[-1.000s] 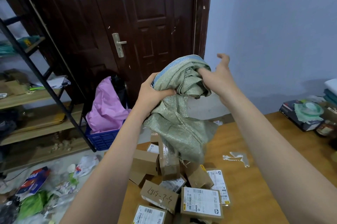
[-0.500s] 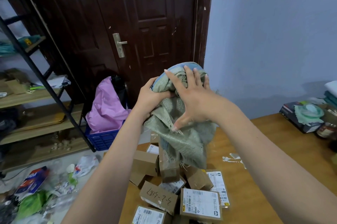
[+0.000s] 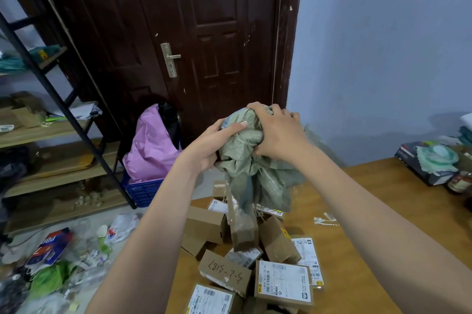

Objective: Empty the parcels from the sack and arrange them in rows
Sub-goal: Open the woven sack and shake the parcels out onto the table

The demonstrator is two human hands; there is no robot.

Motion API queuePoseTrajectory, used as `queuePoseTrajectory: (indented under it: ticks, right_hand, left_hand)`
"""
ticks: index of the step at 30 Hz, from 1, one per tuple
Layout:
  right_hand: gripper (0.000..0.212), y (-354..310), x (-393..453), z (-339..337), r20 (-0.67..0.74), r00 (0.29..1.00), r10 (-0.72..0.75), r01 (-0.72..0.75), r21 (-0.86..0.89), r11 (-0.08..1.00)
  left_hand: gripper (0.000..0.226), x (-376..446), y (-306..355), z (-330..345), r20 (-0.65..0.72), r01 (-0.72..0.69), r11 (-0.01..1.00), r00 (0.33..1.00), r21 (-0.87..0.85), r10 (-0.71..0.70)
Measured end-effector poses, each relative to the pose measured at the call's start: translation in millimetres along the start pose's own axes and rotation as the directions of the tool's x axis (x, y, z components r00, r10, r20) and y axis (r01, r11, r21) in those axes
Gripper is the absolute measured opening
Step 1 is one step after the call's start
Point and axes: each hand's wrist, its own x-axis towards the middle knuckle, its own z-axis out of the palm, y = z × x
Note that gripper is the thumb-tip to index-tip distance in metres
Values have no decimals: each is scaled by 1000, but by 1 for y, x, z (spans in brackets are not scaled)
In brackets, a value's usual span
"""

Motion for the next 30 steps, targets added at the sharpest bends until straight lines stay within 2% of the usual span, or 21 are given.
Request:
queuePoseTrajectory:
  ticks: [4, 8, 17, 24, 30]
  right_hand:
    - [70, 13, 3, -8, 23, 999, 32, -35, 148, 988]
    - [53, 25, 6, -13, 32, 996, 81, -87, 281, 956]
    - [40, 32, 10, -14, 4, 995, 99, -94, 347, 933]
    - [41, 43, 15, -22, -51, 985, 165, -115, 518, 848]
    - [36, 52, 14, -6, -9, 975, 221, -185, 517, 836]
  left_hand:
    - [51, -2, -3, -9, 44, -5, 1000, 999, -12, 6]
    - [44, -1, -8, -11, 32, -33, 998, 999, -44, 34]
    - [43, 4, -11, -5, 109, -102, 995, 989, -3, 101]
    - [70, 3, -18, -9, 152, -231, 972, 963, 31, 224]
    - [76, 5, -28, -7, 203, -208, 969, 963, 130, 179]
